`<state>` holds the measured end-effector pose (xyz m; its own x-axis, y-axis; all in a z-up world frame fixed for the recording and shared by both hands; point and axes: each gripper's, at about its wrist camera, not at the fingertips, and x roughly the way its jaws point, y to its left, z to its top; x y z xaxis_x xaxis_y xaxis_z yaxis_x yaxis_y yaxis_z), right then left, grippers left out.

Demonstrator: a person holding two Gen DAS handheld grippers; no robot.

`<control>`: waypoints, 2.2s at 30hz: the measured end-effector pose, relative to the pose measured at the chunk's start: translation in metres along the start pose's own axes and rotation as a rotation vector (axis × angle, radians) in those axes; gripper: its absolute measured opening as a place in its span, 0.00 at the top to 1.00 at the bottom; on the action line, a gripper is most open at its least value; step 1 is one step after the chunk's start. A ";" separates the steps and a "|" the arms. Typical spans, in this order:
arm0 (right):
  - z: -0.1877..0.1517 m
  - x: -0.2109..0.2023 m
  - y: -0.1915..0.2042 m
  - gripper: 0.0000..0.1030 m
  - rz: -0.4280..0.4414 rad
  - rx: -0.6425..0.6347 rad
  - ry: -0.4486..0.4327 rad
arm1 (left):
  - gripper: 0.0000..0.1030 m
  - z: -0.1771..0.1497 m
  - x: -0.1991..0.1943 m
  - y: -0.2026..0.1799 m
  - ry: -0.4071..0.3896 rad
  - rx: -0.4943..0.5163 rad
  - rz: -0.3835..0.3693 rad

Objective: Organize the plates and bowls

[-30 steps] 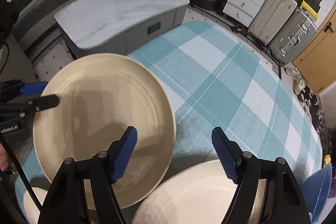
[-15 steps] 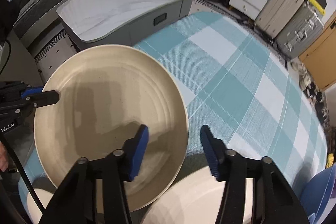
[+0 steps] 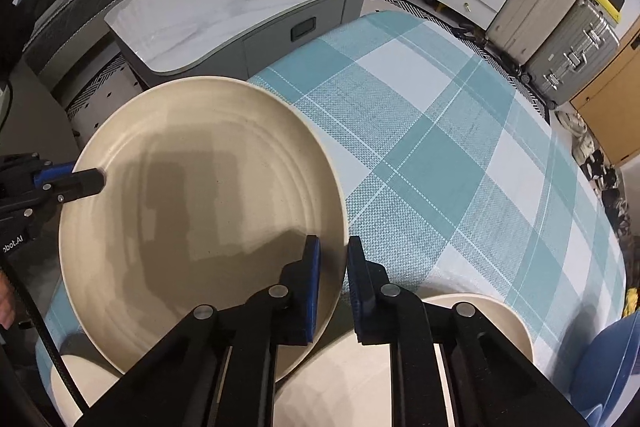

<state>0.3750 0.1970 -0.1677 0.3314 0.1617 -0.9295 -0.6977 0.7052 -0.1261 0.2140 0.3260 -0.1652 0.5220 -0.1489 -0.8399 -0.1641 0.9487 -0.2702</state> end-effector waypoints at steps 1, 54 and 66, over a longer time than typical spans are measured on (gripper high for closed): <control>0.001 0.001 0.000 0.87 0.002 -0.001 0.002 | 0.91 0.000 0.000 0.001 0.001 -0.002 -0.002; -0.010 -0.002 -0.004 0.83 0.120 0.051 0.046 | 0.88 -0.006 -0.003 0.000 0.039 -0.031 0.039; -0.005 -0.019 -0.007 0.88 0.106 0.118 0.038 | 0.88 0.000 -0.016 -0.010 0.060 -0.015 0.061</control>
<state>0.3706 0.1855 -0.1510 0.2343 0.2149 -0.9481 -0.6471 0.7623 0.0129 0.2070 0.3188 -0.1489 0.4599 -0.1075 -0.8815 -0.2070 0.9523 -0.2242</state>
